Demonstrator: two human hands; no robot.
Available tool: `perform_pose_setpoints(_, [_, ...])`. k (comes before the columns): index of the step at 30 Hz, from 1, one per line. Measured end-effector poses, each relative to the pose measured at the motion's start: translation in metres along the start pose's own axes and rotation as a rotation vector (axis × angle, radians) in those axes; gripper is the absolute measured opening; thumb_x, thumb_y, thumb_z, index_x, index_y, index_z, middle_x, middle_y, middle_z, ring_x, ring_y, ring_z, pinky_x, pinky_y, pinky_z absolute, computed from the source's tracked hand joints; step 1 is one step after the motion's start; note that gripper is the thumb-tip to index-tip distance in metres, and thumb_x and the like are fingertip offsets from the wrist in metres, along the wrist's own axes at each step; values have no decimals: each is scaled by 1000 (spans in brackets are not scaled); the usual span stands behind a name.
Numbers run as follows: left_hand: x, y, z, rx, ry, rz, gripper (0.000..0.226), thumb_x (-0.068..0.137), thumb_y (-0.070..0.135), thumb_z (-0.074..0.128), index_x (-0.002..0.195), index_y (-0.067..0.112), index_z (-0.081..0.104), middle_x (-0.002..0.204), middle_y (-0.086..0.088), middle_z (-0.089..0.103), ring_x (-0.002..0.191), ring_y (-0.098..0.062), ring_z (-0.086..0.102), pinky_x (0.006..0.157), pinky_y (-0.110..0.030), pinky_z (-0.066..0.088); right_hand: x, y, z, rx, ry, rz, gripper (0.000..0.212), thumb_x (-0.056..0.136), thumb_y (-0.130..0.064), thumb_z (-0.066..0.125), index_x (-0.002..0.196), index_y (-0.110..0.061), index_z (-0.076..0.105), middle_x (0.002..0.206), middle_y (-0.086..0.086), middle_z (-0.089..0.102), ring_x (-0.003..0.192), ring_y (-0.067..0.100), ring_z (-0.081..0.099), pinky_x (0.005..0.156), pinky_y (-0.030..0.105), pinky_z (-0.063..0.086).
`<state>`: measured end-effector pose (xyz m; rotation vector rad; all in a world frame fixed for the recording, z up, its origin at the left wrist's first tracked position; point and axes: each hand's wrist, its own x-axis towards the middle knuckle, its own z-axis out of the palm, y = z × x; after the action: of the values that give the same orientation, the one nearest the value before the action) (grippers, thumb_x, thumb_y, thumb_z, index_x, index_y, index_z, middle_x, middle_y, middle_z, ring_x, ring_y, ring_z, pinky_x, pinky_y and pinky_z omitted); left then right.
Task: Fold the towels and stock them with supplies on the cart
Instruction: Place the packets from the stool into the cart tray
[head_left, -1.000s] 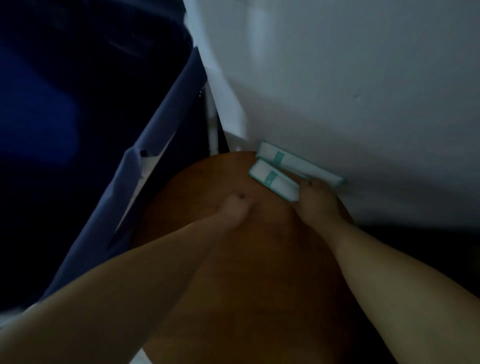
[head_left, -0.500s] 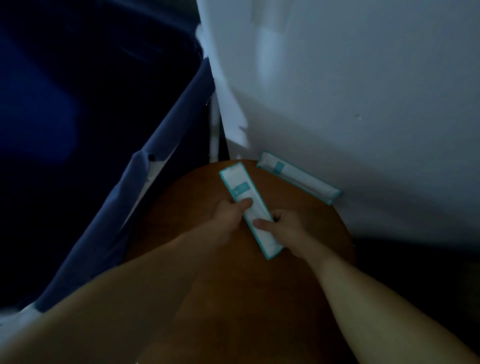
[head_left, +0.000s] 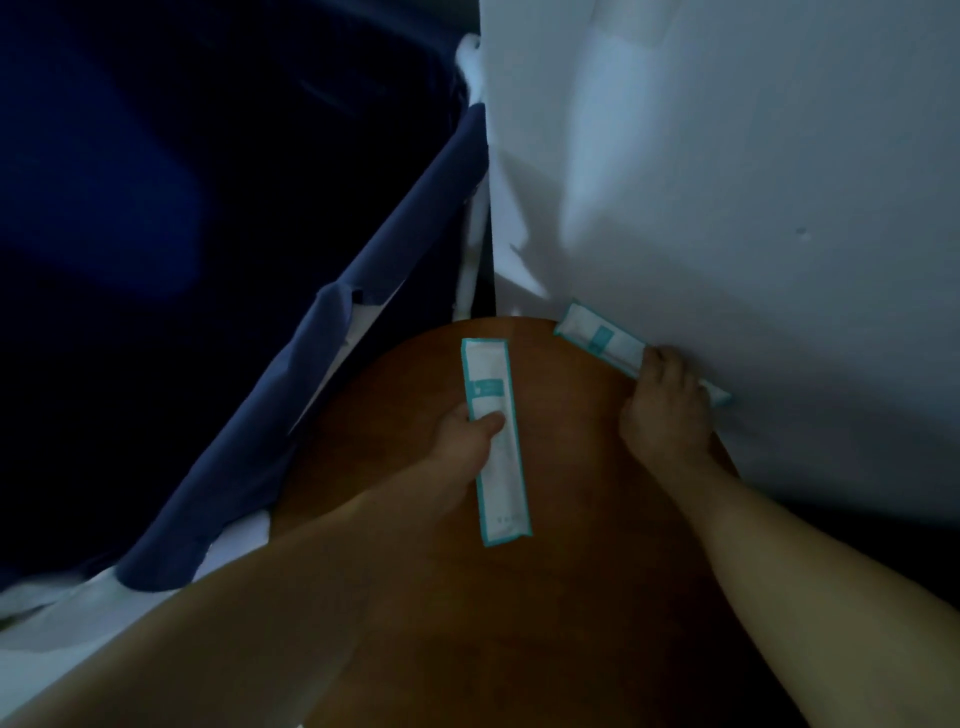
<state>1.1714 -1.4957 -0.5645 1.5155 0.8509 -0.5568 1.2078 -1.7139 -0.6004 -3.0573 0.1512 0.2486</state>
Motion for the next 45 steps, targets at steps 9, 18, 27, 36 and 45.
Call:
perform_pose_setpoints(9, [-6, -3, -7, -16, -26, -15, 15, 97, 13, 60, 112, 15, 61, 102, -8, 69, 91, -25, 66, 84, -37, 54, -5, -3, 11, 14, -222, 57, 49, 88, -35, 68, 125, -6, 54, 124, 22, 51, 117, 40, 49, 94, 43, 44])
perform_pose_setpoints(18, [-25, -2, -18, 19, -52, 8, 20, 96, 6, 59, 116, 9, 60, 105, -11, 66, 86, -23, 64, 73, -31, 53, -60, -15, 14, 377, -395, 307, 67, 71, -33, 89, 119, -7, 50, 119, 18, 63, 106, 35, 64, 74, 32, 42])
perform_pose_setpoints(27, [-78, 11, -47, 204, -217, 168, 27, 89, 6, 69, 116, 8, 68, 106, -10, 73, 95, -26, 70, 87, -39, 58, -124, -38, -41, 889, -229, 445, 28, 92, -15, 70, 115, 2, 69, 116, 19, 70, 105, 31, 68, 78, 28, 48])
perform_pose_setpoints(36, [-236, 95, -58, 274, -366, 540, 20, 95, 18, 65, 114, 12, 67, 104, -3, 71, 84, -16, 67, 59, -26, 50, -225, -51, -229, 1015, 256, 407, 12, 90, -27, 73, 91, -16, 68, 94, 6, 73, 85, 24, 68, 71, 33, 53])
perform_pose_setpoints(45, [-423, 144, 13, 357, -459, 1005, 8, 91, 18, 68, 90, 10, 68, 78, 1, 66, 66, -14, 60, 53, -19, 48, -380, 33, -383, 1089, 616, 494, 13, 94, -30, 68, 93, -18, 67, 93, 3, 72, 83, 21, 70, 76, 42, 60])
